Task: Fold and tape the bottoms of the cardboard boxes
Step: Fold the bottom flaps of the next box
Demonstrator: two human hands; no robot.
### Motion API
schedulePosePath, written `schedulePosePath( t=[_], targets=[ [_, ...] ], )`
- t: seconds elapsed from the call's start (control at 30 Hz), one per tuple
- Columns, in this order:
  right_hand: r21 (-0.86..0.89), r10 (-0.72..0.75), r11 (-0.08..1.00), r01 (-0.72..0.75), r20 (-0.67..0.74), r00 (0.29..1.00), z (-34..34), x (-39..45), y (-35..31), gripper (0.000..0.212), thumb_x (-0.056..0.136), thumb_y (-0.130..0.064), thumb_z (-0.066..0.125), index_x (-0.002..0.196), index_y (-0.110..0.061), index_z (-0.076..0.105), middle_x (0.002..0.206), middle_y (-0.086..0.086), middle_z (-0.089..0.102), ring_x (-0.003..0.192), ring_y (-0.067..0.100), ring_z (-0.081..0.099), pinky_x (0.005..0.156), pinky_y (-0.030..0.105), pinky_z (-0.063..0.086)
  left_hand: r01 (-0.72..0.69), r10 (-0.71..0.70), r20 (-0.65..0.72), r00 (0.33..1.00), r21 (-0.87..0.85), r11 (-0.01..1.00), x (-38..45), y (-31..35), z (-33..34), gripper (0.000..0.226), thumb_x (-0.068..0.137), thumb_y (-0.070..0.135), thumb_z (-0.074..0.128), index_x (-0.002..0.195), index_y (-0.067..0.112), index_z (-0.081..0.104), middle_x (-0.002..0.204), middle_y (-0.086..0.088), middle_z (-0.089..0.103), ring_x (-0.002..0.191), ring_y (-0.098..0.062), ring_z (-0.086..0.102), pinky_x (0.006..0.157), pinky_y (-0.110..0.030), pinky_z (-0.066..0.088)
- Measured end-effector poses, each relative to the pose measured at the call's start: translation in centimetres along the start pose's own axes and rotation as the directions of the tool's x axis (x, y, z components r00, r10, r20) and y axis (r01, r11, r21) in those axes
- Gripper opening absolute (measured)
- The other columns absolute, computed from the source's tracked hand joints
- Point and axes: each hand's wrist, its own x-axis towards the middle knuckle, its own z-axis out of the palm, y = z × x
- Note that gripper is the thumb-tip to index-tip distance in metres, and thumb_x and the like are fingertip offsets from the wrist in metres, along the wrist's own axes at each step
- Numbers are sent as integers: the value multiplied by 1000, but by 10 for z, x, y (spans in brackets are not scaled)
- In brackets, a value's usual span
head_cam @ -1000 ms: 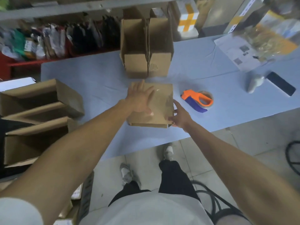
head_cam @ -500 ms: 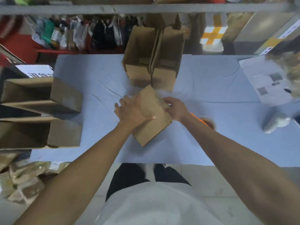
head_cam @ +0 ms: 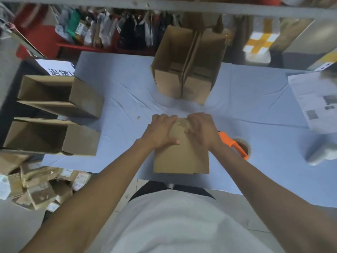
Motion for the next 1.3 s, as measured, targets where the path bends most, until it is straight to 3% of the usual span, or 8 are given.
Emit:
schedulePosePath(
  t=[0.27,0.4,0.53,0.67,0.77,0.97,1.13,1.3],
  targets=[
    [-194,34,981,-4,151,988,8,-10,-14,28,72,-45,45,73,-21,60,79,-3,62,76,19,49,69,32,22,-47,42,49,998,118,992,-9,-5,14,75,70,66,70,132,30,47,125,-3,41,119,-25,35,92,-44,38],
    [-238,172,960,-150,72,983,-4,-5,-12,33,94,-40,34,97,-34,66,95,-7,56,91,22,45,73,35,26,-101,80,-126,989,-164,981,3,-3,14,26,98,42,50,110,30,69,104,3,50,103,-18,43,88,-36,33],
    [25,280,958,-284,114,953,-11,5,-10,23,96,-32,53,81,-23,67,87,-3,62,93,23,56,79,39,38,26,-77,-103,992,-425,905,26,6,8,22,93,22,61,72,21,71,81,8,57,84,-14,57,71,-19,40],
    [71,217,972,-224,91,972,-7,3,-6,8,93,-20,55,92,-17,62,81,3,62,84,25,60,68,36,42,137,-164,-6,986,-513,847,44,9,-2,5,81,17,72,77,15,75,81,7,69,75,-4,60,66,-17,45],
    [-132,59,990,-53,41,997,-1,-2,-8,14,92,-14,49,96,-19,61,81,-3,51,82,26,53,65,37,35,-30,-13,-111,994,-380,925,42,10,2,6,83,13,67,79,16,72,87,0,65,79,-13,57,72,-26,43],
    [175,111,976,-125,91,990,-7,-10,1,9,90,-17,65,94,-15,73,94,2,65,88,19,56,81,34,43,-242,220,-312,924,-35,970,11,6,23,21,93,18,55,102,14,72,102,-5,62,97,-26,49,79,-47,48],
    [318,247,912,-258,74,966,-11,-4,-2,14,83,-12,71,77,-25,72,79,-14,65,72,3,53,69,18,38,119,-120,41,992,32,992,-19,19,41,79,88,67,46,152,48,3,160,0,-21,145,-39,-9,107,-57,31],
    [462,453,799,-384,-42,891,-12,-20,-1,7,82,-15,72,78,-19,75,76,-12,70,66,-6,59,63,12,40,-140,139,24,990,50,989,13,17,25,84,80,67,60,151,44,20,161,-5,-20,146,-34,4,110,-54,33]
  ],
)
